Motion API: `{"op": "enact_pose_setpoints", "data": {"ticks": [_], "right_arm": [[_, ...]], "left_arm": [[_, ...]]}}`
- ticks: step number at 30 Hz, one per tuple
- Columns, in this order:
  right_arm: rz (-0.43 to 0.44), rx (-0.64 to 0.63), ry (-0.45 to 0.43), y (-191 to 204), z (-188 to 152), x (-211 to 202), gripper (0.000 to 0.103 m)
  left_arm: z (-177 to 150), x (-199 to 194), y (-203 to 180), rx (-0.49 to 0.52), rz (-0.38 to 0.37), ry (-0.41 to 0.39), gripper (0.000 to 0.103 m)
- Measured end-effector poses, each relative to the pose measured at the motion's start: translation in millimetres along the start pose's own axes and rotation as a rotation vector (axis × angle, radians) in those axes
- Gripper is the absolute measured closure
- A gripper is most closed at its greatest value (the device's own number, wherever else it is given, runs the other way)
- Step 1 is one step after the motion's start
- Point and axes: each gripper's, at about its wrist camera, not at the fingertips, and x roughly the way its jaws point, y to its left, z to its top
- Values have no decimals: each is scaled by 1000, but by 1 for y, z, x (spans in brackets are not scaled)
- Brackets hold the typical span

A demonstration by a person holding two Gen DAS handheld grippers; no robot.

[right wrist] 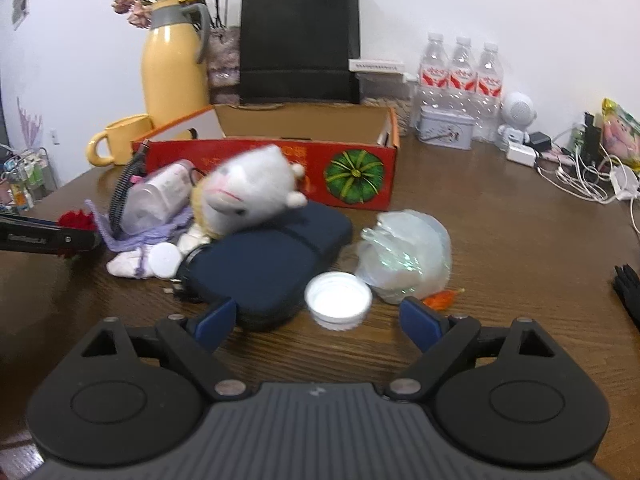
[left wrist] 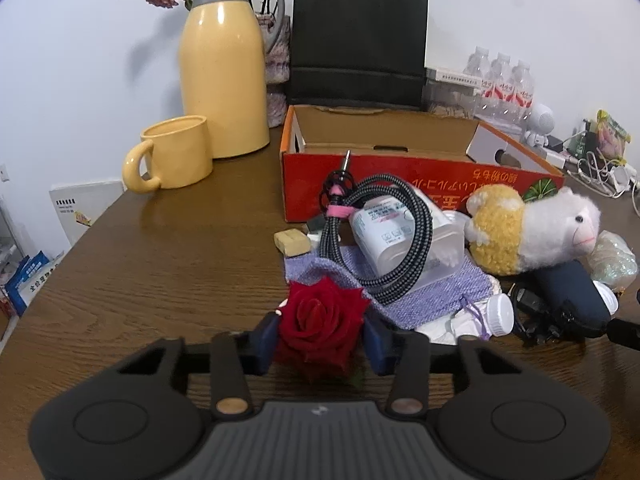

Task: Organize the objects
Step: 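Reach the left gripper to the red rose and close on its stem, then lift the red rose with the left gripper while the right gripper grasps the white lid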

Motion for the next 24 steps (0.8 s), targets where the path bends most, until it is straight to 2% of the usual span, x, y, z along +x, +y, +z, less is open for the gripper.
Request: {"op": "enact_pose_setpoints", "data": {"ticks": [2,11,16,20,22,24], "right_arm": [[6,-8,-10,3,1,-3,12],[44,-52,-44,29,-1,-15,12],[80,-104,-57,51,-5,-21,19],[123,-95,-38,58,-7,-19,35],[169,-76,-28,58,-9,-19,46],[214,-56,-16,56,-11,-18,53]], "left_arm": [[0,-4,2,0,-13,-3,67],[-8,-41,8,-4,-84,-34,72],[-15,-59,-10,54,-137,-46,72],[-27,-67,-35,122,-212,-33,72],[-35,-68,-47,145,-251,-15,72],[-41,-67,-57,163,-280,4,72]]}}
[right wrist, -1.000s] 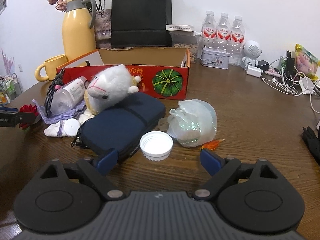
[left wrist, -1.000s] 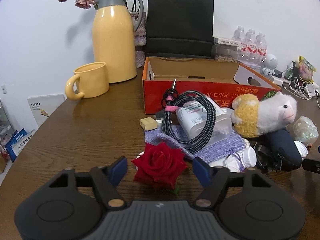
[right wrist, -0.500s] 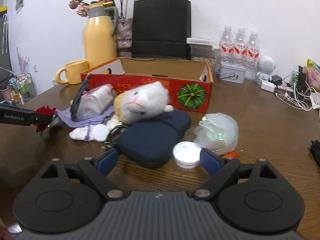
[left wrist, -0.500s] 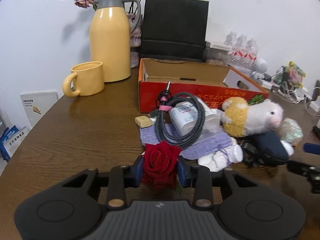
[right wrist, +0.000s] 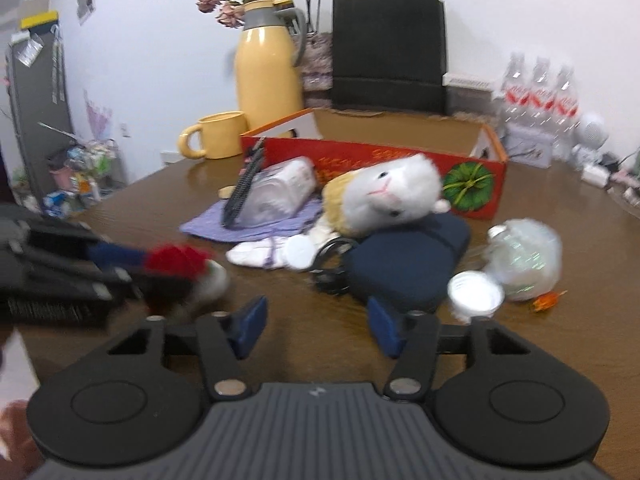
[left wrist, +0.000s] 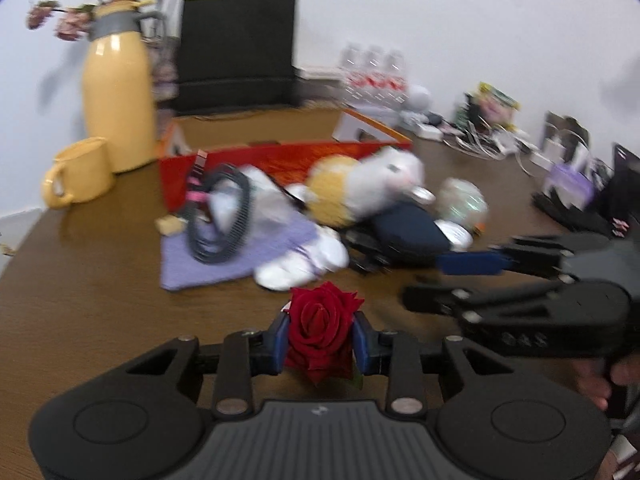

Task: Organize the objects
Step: 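Lift the red rose with the left gripper while the right gripper grasps the white lid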

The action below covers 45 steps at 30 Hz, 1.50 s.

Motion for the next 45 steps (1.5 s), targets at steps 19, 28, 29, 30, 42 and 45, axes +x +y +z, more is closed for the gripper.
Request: {"op": "enact_pose_setpoints", "data": {"ticks": [19,28,29,30,42,45], "right_arm": [[214,51,90,0,6,27,67],[199,-38,130,9,10,36,72],[196,-51,129,11,10,36,72],[191,-63,127,12,10,36,72],[116,-117,90,27,7,31,72],[109,-27,84,25,8,26,59]], "left_arm": [[-16,1,-10,68,-90,30,73],[-17,-2,-1,49,-97,10,76],[-17,-3,-1,45,-96,8,77],[-18,-4,0,40,-94,7,77],[-22,-33,25,-13,25,-47,79],[-24,-37,34,-38,63,-46,78]]}}
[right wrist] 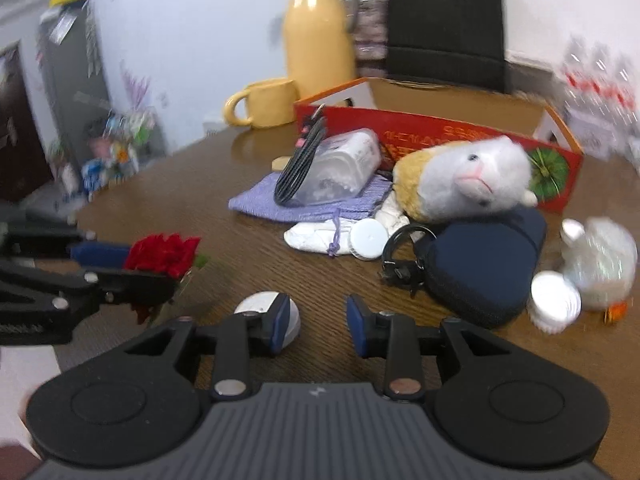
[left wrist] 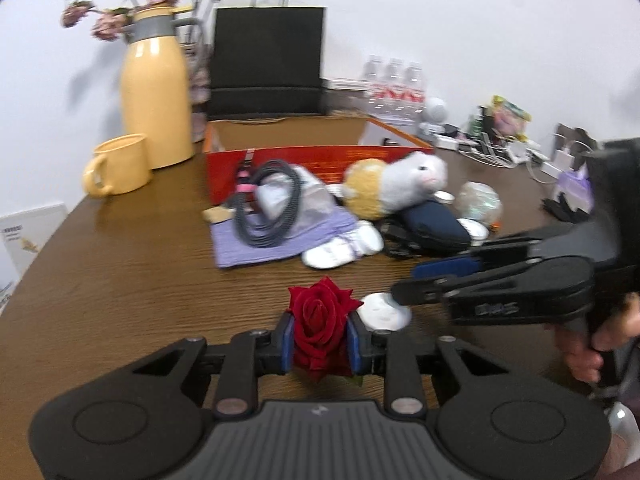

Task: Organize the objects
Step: 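Lift the red rose with the left gripper while the right gripper grasps the white lid, then carry rose and white lid into the cardboard box and open both grippers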

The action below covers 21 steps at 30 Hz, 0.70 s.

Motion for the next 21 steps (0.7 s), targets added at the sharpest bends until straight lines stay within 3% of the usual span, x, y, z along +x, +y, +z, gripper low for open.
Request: {"op": "enact_pose_setpoints", "data": {"ticks": [1,3,9,14,17,19,21], "right_arm": [[3,9,-23,3,-1,-5,44],[-27,-23,-50,13,-3,-12,28],[-82,-60,-19,34,-8,-4,26],[-141,-36,-5,42,-11,6,33],[-152,-43,10,48,-12,12,45],[-152,-61,8,53,-14,14,63],[-150,-57,2,55,-14,12,63]], "left_arm": [[-1,0,3,-5,9,2,78],[-2,-1,7,-9,27,3,77],[-6,-3,13,-35,60,0,77],[-8,-5,16,-49,88,-1,77],[-10,-6,17,-53,94,-2,77],[-10,-7,17,-56,94,-5,77],[-9,-7,16,-59,99,-6,77]]}}
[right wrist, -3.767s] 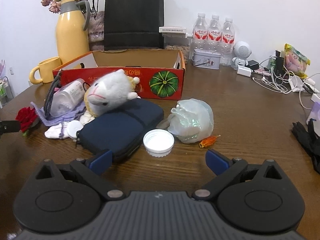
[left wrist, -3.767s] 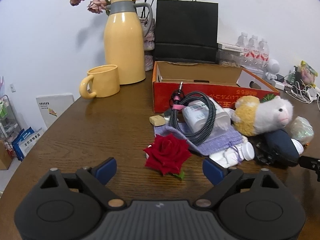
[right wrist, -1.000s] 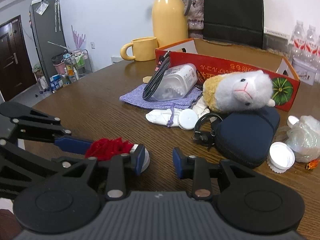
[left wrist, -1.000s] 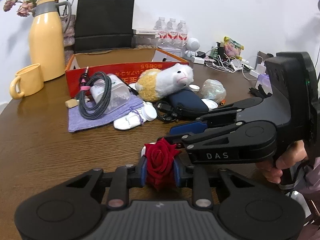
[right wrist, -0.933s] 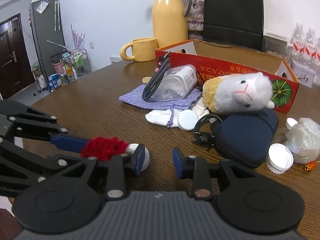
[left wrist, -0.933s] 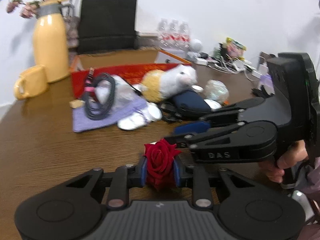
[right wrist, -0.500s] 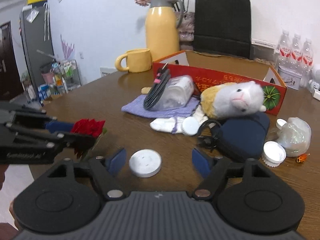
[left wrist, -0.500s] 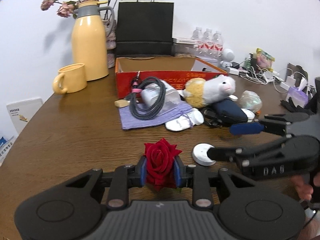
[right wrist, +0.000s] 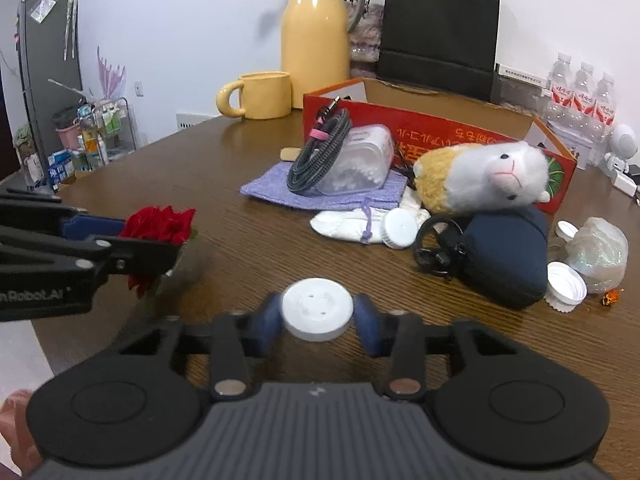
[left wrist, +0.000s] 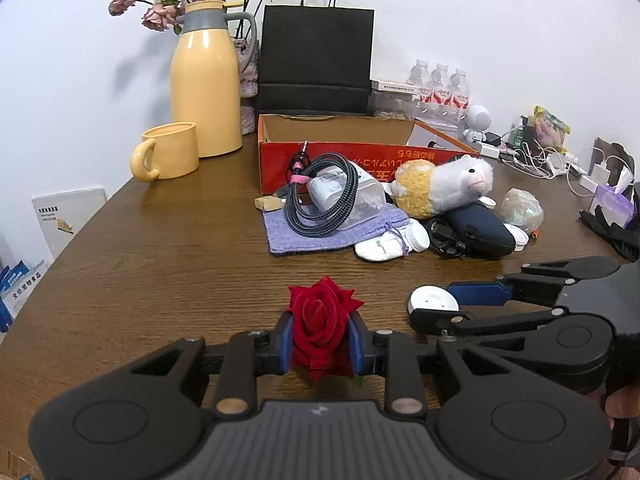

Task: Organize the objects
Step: 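Carry rose and white lid into the cardboard box and open both grippers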

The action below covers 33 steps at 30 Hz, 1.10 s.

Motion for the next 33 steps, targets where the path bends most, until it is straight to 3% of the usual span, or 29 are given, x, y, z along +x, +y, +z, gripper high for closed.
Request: {"op": "enact_pose_setpoints", "data": {"ticks": [14,23,33], "right_arm": [[-46,73,-132,-26,18,-34,63],[-85,98,-227,-57,51,-44,63],[-121,136,-279,-102,96,-21,63]], "left_arm": [[31,4,-17,5,-10,-71,77],[82,23,-36,6,-26,-150,77],[149,70,-45,-15,-13,-194,77]]}}
